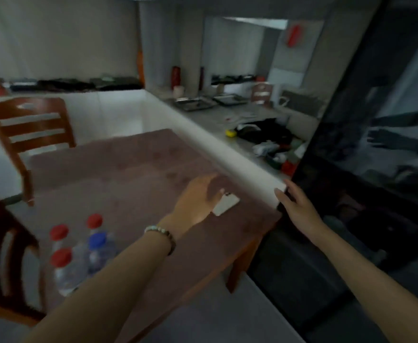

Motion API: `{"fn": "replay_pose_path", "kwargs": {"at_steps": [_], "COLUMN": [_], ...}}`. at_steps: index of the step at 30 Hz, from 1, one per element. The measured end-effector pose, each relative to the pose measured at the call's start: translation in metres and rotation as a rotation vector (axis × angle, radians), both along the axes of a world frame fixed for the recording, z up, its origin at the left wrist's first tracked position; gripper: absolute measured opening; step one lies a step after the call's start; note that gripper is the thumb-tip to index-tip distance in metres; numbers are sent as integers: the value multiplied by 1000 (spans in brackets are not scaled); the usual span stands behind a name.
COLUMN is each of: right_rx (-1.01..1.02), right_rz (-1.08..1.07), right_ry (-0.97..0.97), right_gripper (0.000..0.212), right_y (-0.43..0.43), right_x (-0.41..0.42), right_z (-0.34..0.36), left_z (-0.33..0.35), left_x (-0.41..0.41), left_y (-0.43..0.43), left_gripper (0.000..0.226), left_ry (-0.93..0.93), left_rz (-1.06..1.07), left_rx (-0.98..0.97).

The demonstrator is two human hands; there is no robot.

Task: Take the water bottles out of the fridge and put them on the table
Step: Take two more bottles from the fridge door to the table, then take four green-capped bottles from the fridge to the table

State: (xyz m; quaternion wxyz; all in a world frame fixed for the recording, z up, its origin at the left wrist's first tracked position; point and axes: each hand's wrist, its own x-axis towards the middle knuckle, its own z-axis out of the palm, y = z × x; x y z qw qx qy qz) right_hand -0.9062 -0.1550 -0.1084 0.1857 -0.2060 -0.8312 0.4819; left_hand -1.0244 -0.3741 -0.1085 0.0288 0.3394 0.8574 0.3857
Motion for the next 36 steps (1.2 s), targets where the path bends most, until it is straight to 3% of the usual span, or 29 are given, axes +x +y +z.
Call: {"fn": "replay_pose_path", "kwargs": {"at_steps": [6,12,18,28,36], "right_rx": [196,284,665,919,972], "right_rz": [-370,-690,-875,-1055,-1233], "right_ry": [8,-6,-39,-95,-163], "right_gripper": [74,83,86,73,77], "right_y": [29,-44,-129,-217,-234], "right_x": [156,285,380,512,651], "right_z": [32,72,131,191,194], "left_z": [27,59,110,169,195], "left_x": [65,163,275,417,559], "left_y": [102,128,122,94,74], "left_gripper": [60,62,61,64,65], "left_ry": [164,171,148,237,580], "left_rz": [-394,-790,-1063,-1346,-1376], "left_rx": [32,114,327,591,910]}}
